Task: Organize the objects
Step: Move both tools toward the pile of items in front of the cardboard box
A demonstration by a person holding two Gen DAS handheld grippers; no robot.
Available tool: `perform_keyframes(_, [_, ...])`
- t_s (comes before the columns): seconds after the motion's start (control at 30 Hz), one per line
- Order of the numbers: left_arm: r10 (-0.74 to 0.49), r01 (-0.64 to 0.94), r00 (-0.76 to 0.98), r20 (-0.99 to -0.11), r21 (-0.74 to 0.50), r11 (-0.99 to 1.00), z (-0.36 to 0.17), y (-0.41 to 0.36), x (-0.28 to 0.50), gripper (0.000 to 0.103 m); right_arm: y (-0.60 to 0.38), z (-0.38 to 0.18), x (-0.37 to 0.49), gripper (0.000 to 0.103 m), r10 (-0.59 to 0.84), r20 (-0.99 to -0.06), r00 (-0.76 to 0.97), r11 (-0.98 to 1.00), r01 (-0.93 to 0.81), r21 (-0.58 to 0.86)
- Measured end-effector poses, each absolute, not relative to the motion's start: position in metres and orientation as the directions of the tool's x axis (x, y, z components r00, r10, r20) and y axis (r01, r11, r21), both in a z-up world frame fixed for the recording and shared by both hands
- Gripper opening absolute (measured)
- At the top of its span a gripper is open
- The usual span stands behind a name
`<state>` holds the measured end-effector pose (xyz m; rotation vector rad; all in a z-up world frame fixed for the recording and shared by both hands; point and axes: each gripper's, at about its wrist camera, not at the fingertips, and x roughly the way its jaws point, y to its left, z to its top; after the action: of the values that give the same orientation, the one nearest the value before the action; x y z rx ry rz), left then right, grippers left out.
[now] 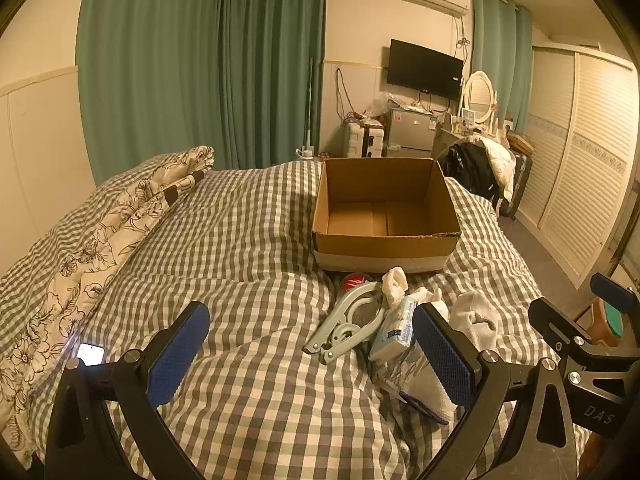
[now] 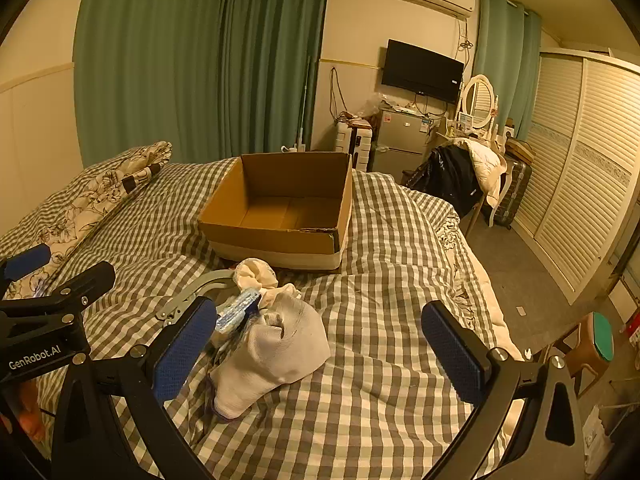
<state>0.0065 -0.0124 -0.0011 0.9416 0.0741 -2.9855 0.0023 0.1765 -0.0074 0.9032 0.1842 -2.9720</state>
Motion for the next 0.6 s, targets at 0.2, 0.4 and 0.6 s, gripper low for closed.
perform_keyframes(0.2, [0.003, 0.026, -0.819, -0.574, -0.042, -0.999, -0.0019, -0.0127, 0.0059, 0.103, 0.1743, -0.0083, 0.0005, 0.103, 0.002, -0.560, -0.828, -0.992, 0.070, -0.106])
perform_keyframes(0.4, [0.002, 0.028, -0.817, -0.577, -0.043, -0.999, -0.0033, -0.0132, 0.0063, 0.103, 0.1737, -0.0088, 0.0001, 0.103, -0.002, -0.562, -0.827, -0.991, 0.075, -0.107])
perform_keyframes(0.6, [0.000, 0.030, -0.816, -0.578, -0.042, -0.999, -0.0031, -0.0126, 0.0061, 0.103, 0.1702, -0.0100, -0.0023, 0.103, -0.005, -0.568, -0.823, -0.990, 0.082, -0.111])
